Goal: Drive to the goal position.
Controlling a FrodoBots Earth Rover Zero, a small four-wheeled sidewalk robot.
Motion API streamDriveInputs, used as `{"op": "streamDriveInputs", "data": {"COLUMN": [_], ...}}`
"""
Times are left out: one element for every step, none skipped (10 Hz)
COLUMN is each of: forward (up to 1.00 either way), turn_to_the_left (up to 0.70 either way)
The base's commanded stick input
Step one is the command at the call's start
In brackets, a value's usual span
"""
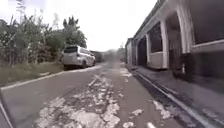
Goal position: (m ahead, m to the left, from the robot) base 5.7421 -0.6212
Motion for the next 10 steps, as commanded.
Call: {"op": "streamDriveInputs", "data": {"forward": [0.7,0.7,0.7,0.7,0.7,0.7,0.7,0.7,0.7,0.7], "turn_to_the_left": [0.01,0.01,0.01,0.01,0.01,0.01,0.01,0.01,0.01,0.01]}}
